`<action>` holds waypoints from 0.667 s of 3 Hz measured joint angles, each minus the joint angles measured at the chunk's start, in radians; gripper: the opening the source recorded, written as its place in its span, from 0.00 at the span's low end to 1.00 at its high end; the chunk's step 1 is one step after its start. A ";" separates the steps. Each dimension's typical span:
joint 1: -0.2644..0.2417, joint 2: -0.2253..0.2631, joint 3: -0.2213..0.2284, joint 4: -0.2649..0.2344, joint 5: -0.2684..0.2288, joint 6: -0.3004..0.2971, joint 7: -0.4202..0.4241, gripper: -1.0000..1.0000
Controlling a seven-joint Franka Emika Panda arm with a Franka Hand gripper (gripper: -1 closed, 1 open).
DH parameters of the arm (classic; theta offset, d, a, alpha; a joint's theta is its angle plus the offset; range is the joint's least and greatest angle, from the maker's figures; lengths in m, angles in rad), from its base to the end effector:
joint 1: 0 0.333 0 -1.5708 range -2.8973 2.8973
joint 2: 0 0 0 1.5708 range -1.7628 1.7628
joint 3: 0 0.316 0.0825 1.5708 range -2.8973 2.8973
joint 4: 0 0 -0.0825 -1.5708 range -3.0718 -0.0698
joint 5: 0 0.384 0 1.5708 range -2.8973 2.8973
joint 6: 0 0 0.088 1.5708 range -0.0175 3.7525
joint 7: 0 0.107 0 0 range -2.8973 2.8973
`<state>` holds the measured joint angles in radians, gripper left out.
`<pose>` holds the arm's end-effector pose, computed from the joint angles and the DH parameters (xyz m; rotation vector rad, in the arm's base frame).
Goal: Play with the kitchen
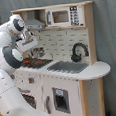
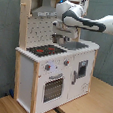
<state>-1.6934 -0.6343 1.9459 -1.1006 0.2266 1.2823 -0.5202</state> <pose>0.4988 0.3913 0.5947 2.5161 1.1885 -0.1800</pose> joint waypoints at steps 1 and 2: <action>0.037 0.055 -0.023 -0.076 -0.060 -0.026 0.000 0.00; 0.084 0.098 -0.045 -0.162 -0.108 -0.014 0.001 0.00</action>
<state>-1.6095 -0.5364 1.9012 -1.2622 0.1190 1.2679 -0.5191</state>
